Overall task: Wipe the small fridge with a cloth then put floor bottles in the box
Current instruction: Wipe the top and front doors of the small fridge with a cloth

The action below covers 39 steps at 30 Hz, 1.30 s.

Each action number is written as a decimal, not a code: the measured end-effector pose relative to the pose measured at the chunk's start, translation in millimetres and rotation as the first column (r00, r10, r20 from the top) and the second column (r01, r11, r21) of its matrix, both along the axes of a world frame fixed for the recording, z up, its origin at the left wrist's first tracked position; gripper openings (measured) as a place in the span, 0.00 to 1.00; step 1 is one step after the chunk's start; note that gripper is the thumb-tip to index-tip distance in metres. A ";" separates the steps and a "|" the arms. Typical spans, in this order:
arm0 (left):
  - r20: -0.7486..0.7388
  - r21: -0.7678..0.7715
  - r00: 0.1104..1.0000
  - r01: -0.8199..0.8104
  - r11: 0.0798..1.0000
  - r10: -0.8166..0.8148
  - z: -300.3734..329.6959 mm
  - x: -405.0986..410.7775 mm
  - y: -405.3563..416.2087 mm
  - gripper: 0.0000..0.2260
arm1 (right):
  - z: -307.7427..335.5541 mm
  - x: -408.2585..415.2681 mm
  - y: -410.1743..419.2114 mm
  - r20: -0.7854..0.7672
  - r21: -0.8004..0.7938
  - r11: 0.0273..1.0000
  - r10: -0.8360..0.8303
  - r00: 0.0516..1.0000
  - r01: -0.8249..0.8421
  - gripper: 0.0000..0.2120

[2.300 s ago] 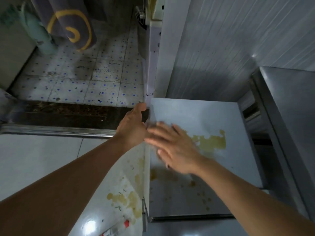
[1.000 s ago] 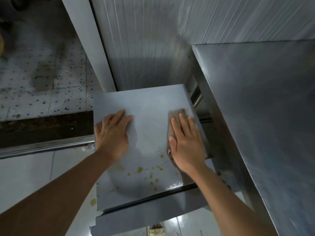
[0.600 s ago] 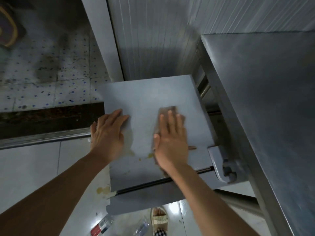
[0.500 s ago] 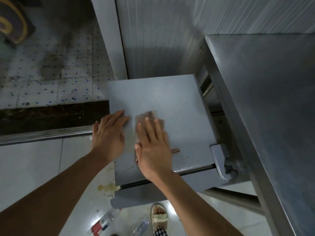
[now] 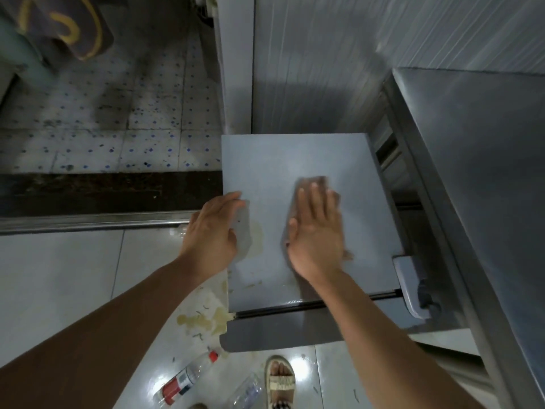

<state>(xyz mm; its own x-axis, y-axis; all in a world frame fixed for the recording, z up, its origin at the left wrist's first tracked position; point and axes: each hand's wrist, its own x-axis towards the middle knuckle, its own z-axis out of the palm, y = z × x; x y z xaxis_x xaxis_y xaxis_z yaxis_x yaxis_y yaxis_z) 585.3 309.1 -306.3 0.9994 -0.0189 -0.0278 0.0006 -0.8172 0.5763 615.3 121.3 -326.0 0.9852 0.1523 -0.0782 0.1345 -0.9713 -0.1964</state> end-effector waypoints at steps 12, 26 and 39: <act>-0.125 -0.017 0.989 -0.077 0.997 0.074 11.8 -2.1 19.8 0.29 | 3.6 15.6 16.2 -0.057 -0.045 0.960 0.275 0.960 -0.277 0.28; -0.078 -0.037 0.992 -0.106 0.994 0.102 9.6 -46.1 42.1 0.29 | 7.0 -52.7 70.5 -0.001 0.002 0.940 0.341 0.940 -0.341 0.24; -0.050 -0.018 0.999 0.020 1.000 -0.021 24.5 -60.6 14.4 0.28 | 10.1 -77.0 47.5 -0.002 -0.028 0.957 0.290 0.957 -0.290 0.25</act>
<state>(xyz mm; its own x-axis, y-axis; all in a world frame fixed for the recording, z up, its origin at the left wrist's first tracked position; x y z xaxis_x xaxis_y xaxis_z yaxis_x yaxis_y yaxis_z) 524.6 323.4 -281.8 0.9962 -0.0406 -0.0775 0.0130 -0.8073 0.5901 538.3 168.7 -315.9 0.8992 0.4293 -0.0841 0.4116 -0.8954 -0.1698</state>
